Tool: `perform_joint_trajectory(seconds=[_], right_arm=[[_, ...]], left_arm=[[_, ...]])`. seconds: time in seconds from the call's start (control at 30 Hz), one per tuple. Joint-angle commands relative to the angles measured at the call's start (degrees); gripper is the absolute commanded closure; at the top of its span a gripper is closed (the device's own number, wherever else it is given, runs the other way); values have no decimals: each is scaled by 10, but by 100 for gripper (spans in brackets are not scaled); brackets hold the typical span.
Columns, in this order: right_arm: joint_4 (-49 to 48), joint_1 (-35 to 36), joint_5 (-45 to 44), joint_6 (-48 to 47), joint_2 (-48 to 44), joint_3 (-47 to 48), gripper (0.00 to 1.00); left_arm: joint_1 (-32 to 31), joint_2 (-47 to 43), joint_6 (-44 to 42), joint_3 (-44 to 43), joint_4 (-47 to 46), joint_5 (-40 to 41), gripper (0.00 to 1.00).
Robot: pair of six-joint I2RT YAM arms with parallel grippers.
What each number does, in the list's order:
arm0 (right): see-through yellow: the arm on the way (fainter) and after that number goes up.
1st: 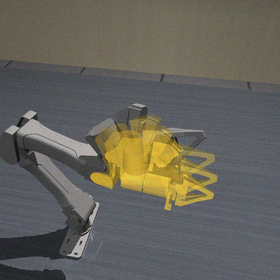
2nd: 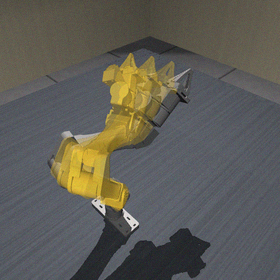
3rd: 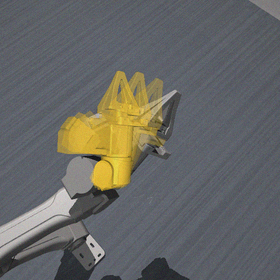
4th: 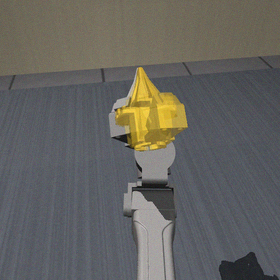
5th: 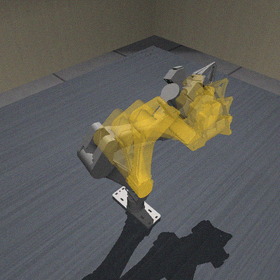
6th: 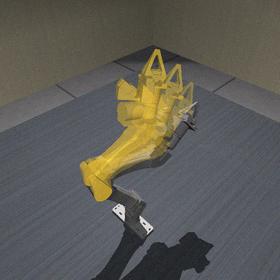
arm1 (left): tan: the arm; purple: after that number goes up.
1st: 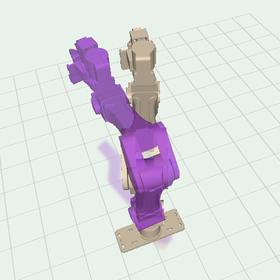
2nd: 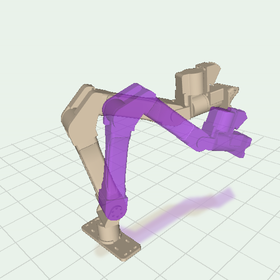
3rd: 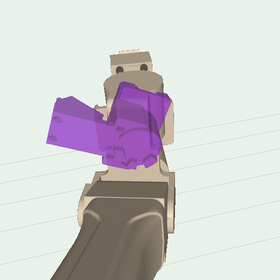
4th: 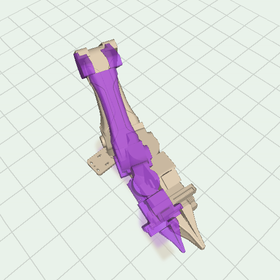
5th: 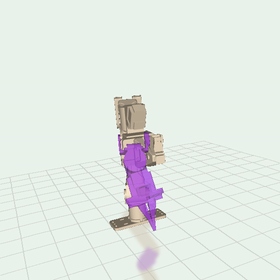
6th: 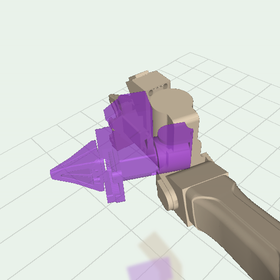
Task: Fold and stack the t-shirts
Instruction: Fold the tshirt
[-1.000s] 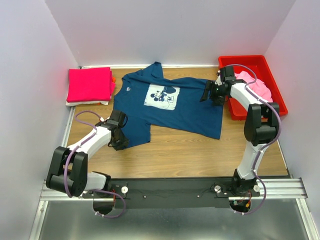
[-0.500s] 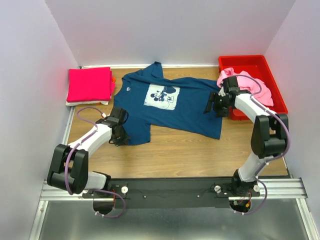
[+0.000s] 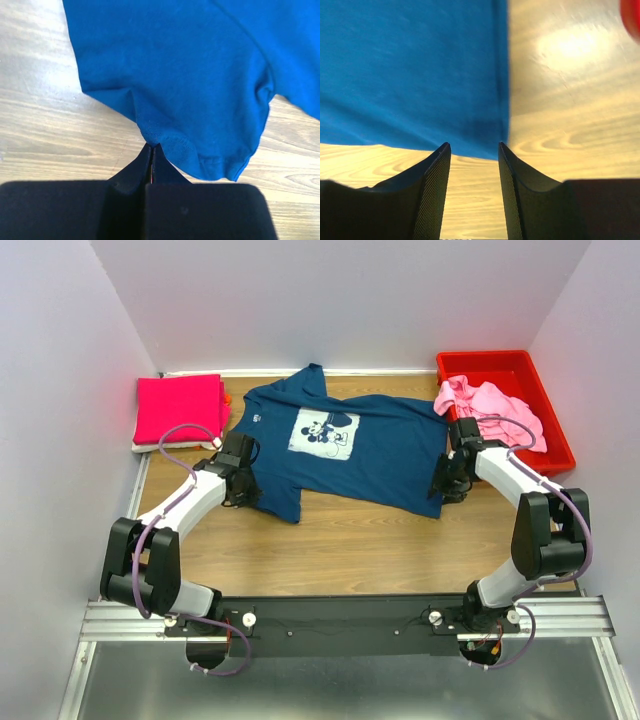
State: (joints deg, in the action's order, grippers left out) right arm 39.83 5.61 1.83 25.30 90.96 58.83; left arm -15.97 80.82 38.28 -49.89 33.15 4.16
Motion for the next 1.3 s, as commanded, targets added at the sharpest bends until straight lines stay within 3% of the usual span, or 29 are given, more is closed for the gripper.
perform_joint_trajectory(seconds=[0.0, 0.93, 1.27], right_arm=[[44, 0, -42, 23, -12, -15, 51], [2, -1, 0, 41, 18, -57, 59], [-19, -1, -35, 28, 36, -62, 59]], left_arm=[[2, -7, -21, -14, 10, 17, 100], [54, -31, -57, -33, 41, 33, 100], [74, -41, -70, -33, 45, 28, 100]])
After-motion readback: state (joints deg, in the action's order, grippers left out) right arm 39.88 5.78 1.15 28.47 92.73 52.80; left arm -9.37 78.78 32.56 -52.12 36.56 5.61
